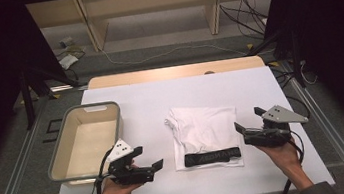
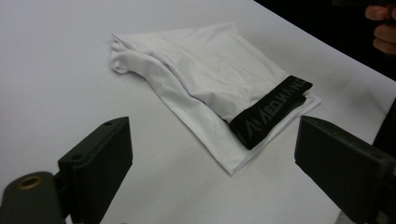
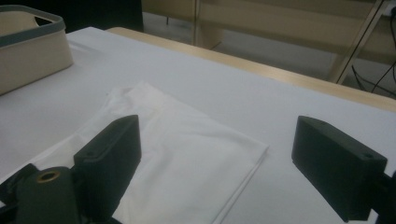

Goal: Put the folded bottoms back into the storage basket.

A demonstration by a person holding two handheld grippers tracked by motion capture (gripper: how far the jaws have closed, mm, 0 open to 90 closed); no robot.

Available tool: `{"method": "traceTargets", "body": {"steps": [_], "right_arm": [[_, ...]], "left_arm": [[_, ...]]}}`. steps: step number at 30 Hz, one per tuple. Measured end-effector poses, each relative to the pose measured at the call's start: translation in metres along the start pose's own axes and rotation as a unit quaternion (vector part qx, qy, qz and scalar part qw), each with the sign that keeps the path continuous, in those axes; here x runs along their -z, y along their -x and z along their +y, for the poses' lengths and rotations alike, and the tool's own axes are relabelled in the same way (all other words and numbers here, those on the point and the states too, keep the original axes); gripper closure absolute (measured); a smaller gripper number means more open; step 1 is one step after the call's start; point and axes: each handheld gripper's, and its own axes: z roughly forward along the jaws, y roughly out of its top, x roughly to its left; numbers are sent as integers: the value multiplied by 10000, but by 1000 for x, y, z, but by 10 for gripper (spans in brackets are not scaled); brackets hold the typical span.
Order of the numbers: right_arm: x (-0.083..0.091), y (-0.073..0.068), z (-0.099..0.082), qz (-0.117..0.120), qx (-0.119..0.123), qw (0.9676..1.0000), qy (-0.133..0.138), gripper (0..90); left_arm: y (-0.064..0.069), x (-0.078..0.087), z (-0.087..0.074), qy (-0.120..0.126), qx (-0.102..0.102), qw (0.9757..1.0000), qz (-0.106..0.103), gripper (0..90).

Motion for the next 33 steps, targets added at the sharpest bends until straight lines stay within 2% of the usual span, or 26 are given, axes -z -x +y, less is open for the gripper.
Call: {"method": "traceTargets", "body": {"steps": [3,6,8,11,14,20,23,26,30,33], "right_arm": [[-13,11,-1,-2,-121,9998,-166,169],[-23,21,-2,41,-305,9991,-302,168],[-33,28,-3,44,-407,9982,-435,169],[-37,30,-3,26,-395,9981,-481,168],[-45,35,-1,12,-435,9974,-567,168],[-63,44,0,17,-530,9957,-758,167],[-71,47,-1,-12,-534,9950,-846,167],[-78,50,-2,-25,-538,9942,-932,167],[-83,53,-4,-30,-573,9931,-1023,168],[-84,54,-5,23,-631,9925,-1051,168]], "left_arm": [[2,-9,1,-175,77,9998,4,115],[2,-22,2,-455,277,9985,-79,120],[3,-29,2,-597,328,9976,-85,129],[5,-39,0,-818,422,9957,-124,132],[6,-47,1,-1012,420,9939,-122,132],[9,-62,0,-1217,606,9907,-52,136],[11,-68,2,-1281,567,9901,19,137],[14,-75,3,-1351,623,9889,35,137],[19,-87,1,-1592,556,9857,75,137],[21,-94,4,-1634,619,9846,-6,137]]}}
